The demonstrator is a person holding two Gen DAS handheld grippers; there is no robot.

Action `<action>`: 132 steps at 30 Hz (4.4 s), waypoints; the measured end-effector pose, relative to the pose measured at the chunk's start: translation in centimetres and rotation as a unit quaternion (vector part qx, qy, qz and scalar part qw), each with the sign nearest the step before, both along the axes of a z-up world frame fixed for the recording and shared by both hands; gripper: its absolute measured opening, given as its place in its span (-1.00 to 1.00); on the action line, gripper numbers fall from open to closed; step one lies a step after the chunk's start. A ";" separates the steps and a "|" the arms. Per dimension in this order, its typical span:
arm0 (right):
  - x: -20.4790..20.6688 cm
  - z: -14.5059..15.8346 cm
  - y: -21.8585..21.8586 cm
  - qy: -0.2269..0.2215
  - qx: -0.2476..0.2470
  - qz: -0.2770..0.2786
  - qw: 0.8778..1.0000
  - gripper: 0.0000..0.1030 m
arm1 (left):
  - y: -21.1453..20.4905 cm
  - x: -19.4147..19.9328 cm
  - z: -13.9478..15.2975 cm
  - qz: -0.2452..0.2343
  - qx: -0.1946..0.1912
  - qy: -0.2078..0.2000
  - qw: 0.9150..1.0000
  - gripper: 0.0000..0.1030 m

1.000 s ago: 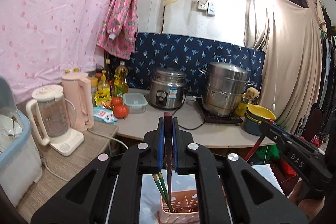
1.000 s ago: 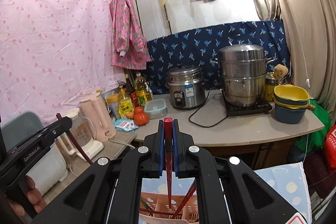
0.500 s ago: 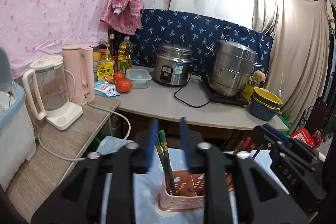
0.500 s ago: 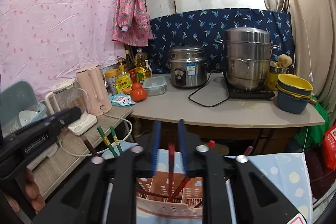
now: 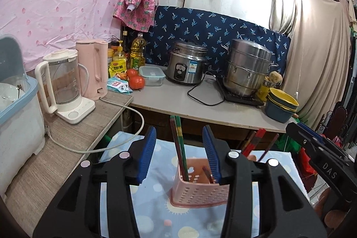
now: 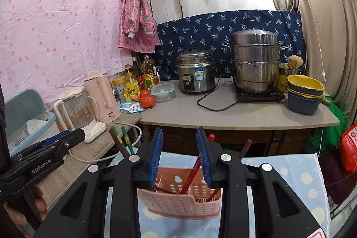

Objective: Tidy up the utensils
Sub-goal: 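Open both tools to drop the chopsticks into the pink basket, then grasp the gold spoon with the left tool while the right tool grasps the white spoon, then lift both spoons and carry them over the pink basket with both tools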

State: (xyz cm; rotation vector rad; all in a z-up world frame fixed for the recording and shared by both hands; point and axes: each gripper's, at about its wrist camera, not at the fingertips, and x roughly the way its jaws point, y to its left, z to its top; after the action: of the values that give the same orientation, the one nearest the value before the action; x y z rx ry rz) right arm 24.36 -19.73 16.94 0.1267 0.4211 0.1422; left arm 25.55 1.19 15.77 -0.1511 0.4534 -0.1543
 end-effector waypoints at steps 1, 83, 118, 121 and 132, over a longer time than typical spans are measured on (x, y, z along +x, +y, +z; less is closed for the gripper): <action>-0.5 -0.2 -0.1 0.002 0.002 0.000 1.000 -0.40 | 0.0 -0.5 -0.2 -0.002 -0.001 0.002 1.000 -0.20; -20.5 -23.1 -5.6 0.268 0.090 -0.059 0.957 -0.87 | -11.9 -17.2 -22.8 -0.169 0.049 0.240 0.955 -0.82; -21.8 -21.0 -4.1 0.246 0.096 -0.041 0.964 -0.86 | -7.9 -18.2 -22.9 -0.159 0.003 0.259 0.953 -0.52; -21.9 -21.3 -4.0 0.249 0.097 -0.041 0.963 -0.86 | -7.7 -18.2 -23.0 -0.160 -0.005 0.257 0.953 -0.54; -22.1 -21.6 -3.9 0.254 0.096 -0.039 0.962 -0.86 | -7.4 -19.3 -22.1 -0.163 0.011 0.241 0.957 -0.81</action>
State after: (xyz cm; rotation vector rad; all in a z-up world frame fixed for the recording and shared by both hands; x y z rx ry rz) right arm 2.30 -23.61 -4.68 0.3755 0.9135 0.0707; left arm 6.22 -6.25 -6.34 -0.0906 0.9663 -0.4414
